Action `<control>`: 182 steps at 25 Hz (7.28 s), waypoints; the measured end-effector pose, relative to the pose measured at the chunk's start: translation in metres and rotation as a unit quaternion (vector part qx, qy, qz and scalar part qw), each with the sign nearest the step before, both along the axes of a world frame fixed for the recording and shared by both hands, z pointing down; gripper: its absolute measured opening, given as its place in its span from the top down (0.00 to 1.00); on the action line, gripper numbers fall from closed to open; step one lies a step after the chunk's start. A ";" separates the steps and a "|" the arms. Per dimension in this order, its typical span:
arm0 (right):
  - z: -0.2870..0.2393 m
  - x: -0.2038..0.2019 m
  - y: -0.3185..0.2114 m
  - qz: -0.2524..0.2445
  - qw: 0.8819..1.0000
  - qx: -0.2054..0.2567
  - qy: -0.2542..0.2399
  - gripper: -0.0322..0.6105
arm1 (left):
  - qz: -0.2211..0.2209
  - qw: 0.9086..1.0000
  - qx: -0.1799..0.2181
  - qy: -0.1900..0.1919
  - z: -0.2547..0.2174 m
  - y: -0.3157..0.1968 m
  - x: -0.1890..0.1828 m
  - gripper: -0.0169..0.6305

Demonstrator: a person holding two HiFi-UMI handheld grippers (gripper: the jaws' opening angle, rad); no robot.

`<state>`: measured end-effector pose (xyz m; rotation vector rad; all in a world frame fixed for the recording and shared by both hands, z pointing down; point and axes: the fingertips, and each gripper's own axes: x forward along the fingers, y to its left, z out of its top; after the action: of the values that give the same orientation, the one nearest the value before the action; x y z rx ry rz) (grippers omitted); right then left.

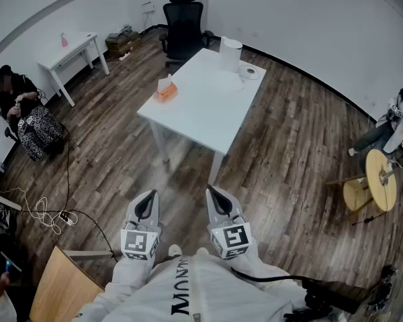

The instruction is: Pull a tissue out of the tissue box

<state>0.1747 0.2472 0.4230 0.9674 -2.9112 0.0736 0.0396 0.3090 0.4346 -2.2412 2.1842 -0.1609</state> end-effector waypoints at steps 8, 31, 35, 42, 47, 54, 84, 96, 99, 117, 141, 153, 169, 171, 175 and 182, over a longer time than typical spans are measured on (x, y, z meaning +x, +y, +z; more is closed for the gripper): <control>0.001 0.005 -0.009 -0.003 1.000 -0.004 -0.007 0.95 | -0.008 1.000 -0.001 -0.002 -0.003 -0.007 0.001 0.98; 0.021 0.004 -0.032 -0.033 0.998 -0.041 -0.027 0.95 | -0.039 0.999 -0.004 0.003 0.004 -0.020 0.003 0.98; 0.025 -0.008 -0.039 -0.032 0.999 -0.042 -0.016 0.95 | -0.027 1.000 0.001 -0.009 0.003 -0.034 -0.002 0.98; 0.030 -0.042 -0.072 -0.021 0.999 -0.048 0.000 0.95 | -0.019 1.000 -0.005 0.006 0.011 -0.071 -0.041 0.98; 0.031 -0.085 -0.098 -0.016 0.999 -0.049 0.004 0.95 | -0.019 1.000 -0.010 0.014 0.016 -0.098 -0.085 0.98; 0.029 -0.135 -0.133 -0.005 0.998 -0.054 0.011 0.95 | -0.012 1.000 -0.013 0.020 0.018 -0.132 -0.138 0.98; 0.061 -0.212 -0.226 0.054 0.994 -0.088 0.043 0.95 | 0.025 0.998 -0.030 0.051 0.045 -0.233 -0.237 0.98; 0.068 -0.226 -0.311 0.056 0.992 -0.104 0.037 0.95 | 0.034 0.998 -0.045 0.042 0.045 -0.317 -0.251 0.98; 0.068 -0.225 -0.331 0.057 0.992 -0.108 0.038 0.95 | 0.031 0.997 -0.052 0.038 0.046 -0.337 -0.254 0.98; 0.084 -0.233 -0.409 0.014 0.986 -0.164 -0.007 0.95 | -0.008 0.995 -0.100 0.007 0.044 -0.412 -0.266 0.98; 0.088 -0.242 -0.444 0.064 0.982 -0.179 -0.002 0.95 | 0.054 0.986 -0.160 0.000 0.074 -0.471 -0.287 0.94; 0.094 -0.254 -0.449 0.083 0.979 -0.184 0.005 0.95 | 0.117 0.966 -0.228 -0.021 0.112 -0.488 -0.283 0.72; 0.119 -0.246 -0.445 0.122 0.970 -0.210 0.018 0.95 | 0.209 0.906 -0.351 -0.111 0.205 -0.521 -0.271 0.49; 0.122 -0.243 -0.446 0.128 0.969 -0.211 0.018 0.95 | 0.213 0.901 -0.359 -0.116 0.218 -0.525 -0.271 0.48; 0.123 -0.238 -0.445 0.139 0.967 -0.214 0.020 0.95 | 0.218 0.899 -0.362 -0.115 0.232 -0.533 -0.269 0.49; 0.124 -0.232 -0.443 0.146 0.965 -0.217 0.021 0.95 | 0.229 0.889 -0.381 -0.110 0.238 -0.534 -0.261 0.64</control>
<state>-0.0570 -0.1956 0.5473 1.2709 -2.5205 0.6647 -0.2214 -0.2247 0.6730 -2.8190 1.5538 -1.3863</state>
